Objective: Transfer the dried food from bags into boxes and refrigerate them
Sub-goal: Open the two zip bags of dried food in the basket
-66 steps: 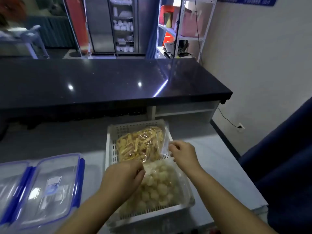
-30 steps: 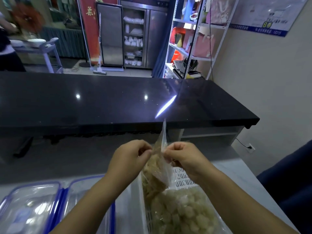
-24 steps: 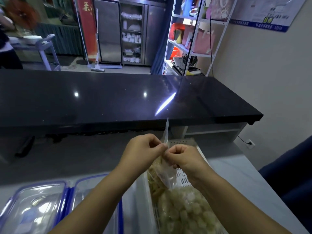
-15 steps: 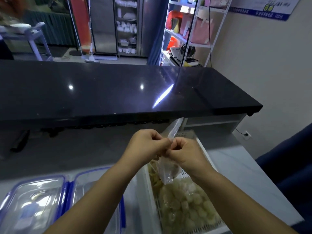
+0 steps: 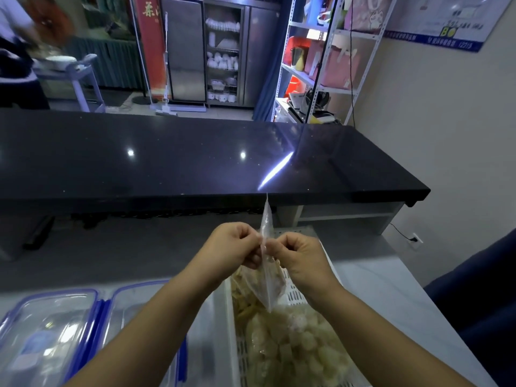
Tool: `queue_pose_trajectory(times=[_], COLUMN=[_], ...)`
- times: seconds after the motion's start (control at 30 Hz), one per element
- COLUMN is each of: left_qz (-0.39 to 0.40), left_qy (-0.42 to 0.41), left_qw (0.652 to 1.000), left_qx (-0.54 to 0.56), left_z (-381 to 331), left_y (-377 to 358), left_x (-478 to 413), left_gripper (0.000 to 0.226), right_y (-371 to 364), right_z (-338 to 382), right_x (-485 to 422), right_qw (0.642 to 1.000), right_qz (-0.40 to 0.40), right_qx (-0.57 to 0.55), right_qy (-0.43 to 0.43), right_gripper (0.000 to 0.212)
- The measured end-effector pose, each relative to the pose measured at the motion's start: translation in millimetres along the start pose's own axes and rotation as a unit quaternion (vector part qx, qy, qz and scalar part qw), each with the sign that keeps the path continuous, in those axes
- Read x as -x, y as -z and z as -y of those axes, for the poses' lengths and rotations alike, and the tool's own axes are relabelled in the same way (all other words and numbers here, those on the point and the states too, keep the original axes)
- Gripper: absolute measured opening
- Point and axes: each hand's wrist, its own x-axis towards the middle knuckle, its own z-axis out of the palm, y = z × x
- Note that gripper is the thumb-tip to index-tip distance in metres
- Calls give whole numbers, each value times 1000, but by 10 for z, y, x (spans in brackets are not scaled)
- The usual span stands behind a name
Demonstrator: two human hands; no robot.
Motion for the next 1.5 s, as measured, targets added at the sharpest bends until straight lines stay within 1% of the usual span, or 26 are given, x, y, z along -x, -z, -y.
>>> queue_pose_trajectory(times=[0.07,0.2,0.3,0.37,0.43,0.53,0.67,0.73,0.8,0.87,0.97,1.07,1.2,1.23,1.3,1.33,1.37,1.43,1.47,1.5], left_qz=[-22,-50,-64,-71,-64,-31,-41,-41,-45,-66,-113,-158,-207,-233,-287,-293,-281,-235,-218,-207], left_qy=[-7,-26,-28,-30,-36,-64,-71,-68,-57,-45,-33,-44,-51,-50,-34,-30,-31,-39,-43,-48], left_qw=[1000,996,995,994,995,992,992,994,996,996,991,982,968,963,954,954,958,970,973,975], left_qx=[-16,-64,-77,-74,-69,-105,-94,-78,-54,-40,-60,-93,-130,-127,-80,-56,-45,-50,-58,-68], left_z=[18,26,21,19,22,27,29,17,18,20,36,32,1,1,4,-3,-17,-47,-63,-73], left_y=[-34,-55,-43,-30,-24,-19,-12,-11,-21,-50,-113,-155,-218,-200,-77,-2,59,88,62,27], left_x=[15,35,39,38,55,72,52,44,29,15,-2,-15,-17,-19,-14,-5,4,6,4,1], left_gripper=[20,21,21,20,19,13,8,4,10,13,15,15,18,19,19,18,17,14,13,13], right_y=[18,32,38,33,29,60,119,136,139,117,73,34,1,15,90,138,174,194,181,157], right_z=[-12,26,77,91,104,133,137,123,107,88,63,50,68,62,27,14,11,20,29,42], right_x=[-16,-73,-136,-182,-221,-275,-309,-311,-304,-293,-273,-275,-281,-287,-309,-320,-331,-342,-351,-366], right_qw=[999,996,995,994,993,991,987,989,991,992,997,999,999,999,997,996,996,996,996,996], right_qz=[17,60,78,85,94,114,141,130,116,96,53,19,-7,-18,-55,-68,-67,-35,-16,-1], right_qx=[-19,-10,-9,2,13,1,-36,-38,-40,-44,-27,-11,5,7,1,-5,-7,8,24,44], right_qy=[-24,-59,-69,-68,-66,-63,-62,-58,-59,-64,-58,-43,-33,-34,-45,-55,-64,-78,-81,-82], right_gripper=[22,20,13,13,13,12,10,12,12,15,19,24,24,24,25,25,24,18,12,11])
